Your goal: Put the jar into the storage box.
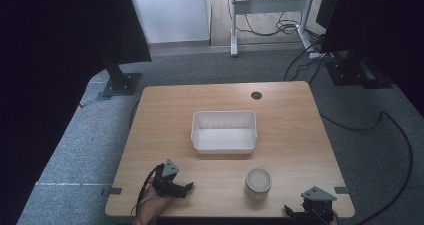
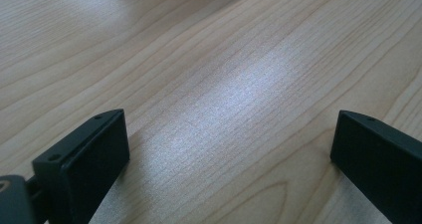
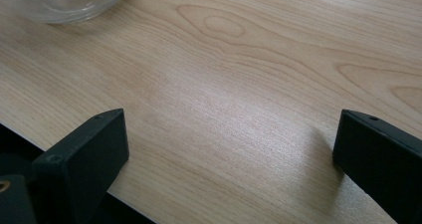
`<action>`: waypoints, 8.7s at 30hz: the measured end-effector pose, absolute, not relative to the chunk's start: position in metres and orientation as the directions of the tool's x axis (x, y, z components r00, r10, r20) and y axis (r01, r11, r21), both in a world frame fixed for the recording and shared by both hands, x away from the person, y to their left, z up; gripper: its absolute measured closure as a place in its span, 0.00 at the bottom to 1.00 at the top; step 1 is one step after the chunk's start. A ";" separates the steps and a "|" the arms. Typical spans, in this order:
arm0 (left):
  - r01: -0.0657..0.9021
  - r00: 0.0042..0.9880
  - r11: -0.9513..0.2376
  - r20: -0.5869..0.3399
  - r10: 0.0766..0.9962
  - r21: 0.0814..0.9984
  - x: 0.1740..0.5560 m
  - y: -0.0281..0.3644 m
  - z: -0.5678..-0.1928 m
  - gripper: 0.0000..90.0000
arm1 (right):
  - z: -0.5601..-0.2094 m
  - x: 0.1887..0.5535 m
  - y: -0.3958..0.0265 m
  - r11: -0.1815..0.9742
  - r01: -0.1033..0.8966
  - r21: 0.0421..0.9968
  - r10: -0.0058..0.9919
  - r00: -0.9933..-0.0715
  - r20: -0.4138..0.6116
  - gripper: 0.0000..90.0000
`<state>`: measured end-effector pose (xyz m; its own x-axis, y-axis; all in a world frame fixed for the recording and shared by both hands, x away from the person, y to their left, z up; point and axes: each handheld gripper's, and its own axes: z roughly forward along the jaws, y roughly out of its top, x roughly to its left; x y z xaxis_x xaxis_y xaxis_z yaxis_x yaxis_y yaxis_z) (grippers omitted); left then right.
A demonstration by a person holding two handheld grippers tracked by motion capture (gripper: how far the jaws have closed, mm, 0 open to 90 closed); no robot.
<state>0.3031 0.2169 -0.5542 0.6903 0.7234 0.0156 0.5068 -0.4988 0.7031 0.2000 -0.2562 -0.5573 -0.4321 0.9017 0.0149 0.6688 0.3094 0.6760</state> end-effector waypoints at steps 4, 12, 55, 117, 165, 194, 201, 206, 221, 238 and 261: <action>0.508 0.688 -0.497 0.015 0.725 0.703 0.303 0.217 -0.554 0.02 | -0.557 0.200 -0.257 0.310 0.668 0.676 0.901 -0.434 0.016 0.01; 0.514 0.679 -0.490 0.015 0.734 0.704 0.303 0.217 -0.554 0.02 | -0.557 0.200 -0.256 0.309 0.670 0.675 0.902 -0.432 0.015 0.01; 0.517 0.673 -0.487 0.016 0.739 0.704 0.304 0.217 -0.554 0.01 | -0.544 0.202 -0.242 0.313 0.640 0.702 0.882 -0.470 0.035 0.00; 0.522 0.667 -0.481 0.015 0.745 0.704 0.303 0.217 -0.554 0.01 | -0.528 0.234 -0.178 0.373 0.539 0.755 0.796 -0.604 0.037 0.00; 0.522 0.667 -0.482 0.015 0.745 0.704 0.304 0.217 -0.554 0.01 | -0.526 0.255 -0.148 0.391 0.544 0.743 0.803 -0.596 0.014 0.11; 0.522 0.667 -0.482 0.015 0.745 0.704 0.304 0.217 -0.554 0.01 | -0.508 0.273 -0.138 0.392 0.540 0.744 0.801 -0.599 0.013 0.11; 0.522 0.667 -0.482 0.015 0.745 0.704 0.304 0.217 -0.554 0.01 | -0.502 0.279 -0.134 0.393 0.537 0.747 0.798 -0.602 0.013 0.11; 0.522 0.667 -0.481 0.015 0.745 0.704 0.303 0.217 -0.554 0.01 | -0.498 0.285 -0.130 0.393 0.532 0.750 0.795 -0.606 0.014 0.11; 0.522 0.667 -0.482 0.015 0.745 0.704 0.304 0.217 -0.554 0.01 | -0.491 0.303 -0.117 0.392 0.526 0.754 0.792 -0.610 0.014 0.11; 0.522 0.667 -0.481 0.015 0.745 0.704 0.304 0.217 -0.554 0.01 | -0.487 0.319 -0.104 0.382 0.523 0.762 0.793 -0.609 0.021 0.11; 0.520 0.668 -0.483 0.017 0.744 0.704 0.304 0.217 -0.554 0.01 | -0.476 0.351 -0.083 0.380 0.510 0.772 0.797 -0.604 0.007 0.11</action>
<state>0.3037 0.2174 -0.5543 0.6684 0.7436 0.0165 0.5202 -0.4833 0.7041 0.3509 -0.0828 -0.4757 -0.6036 0.7973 0.0069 0.5104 0.3798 0.7715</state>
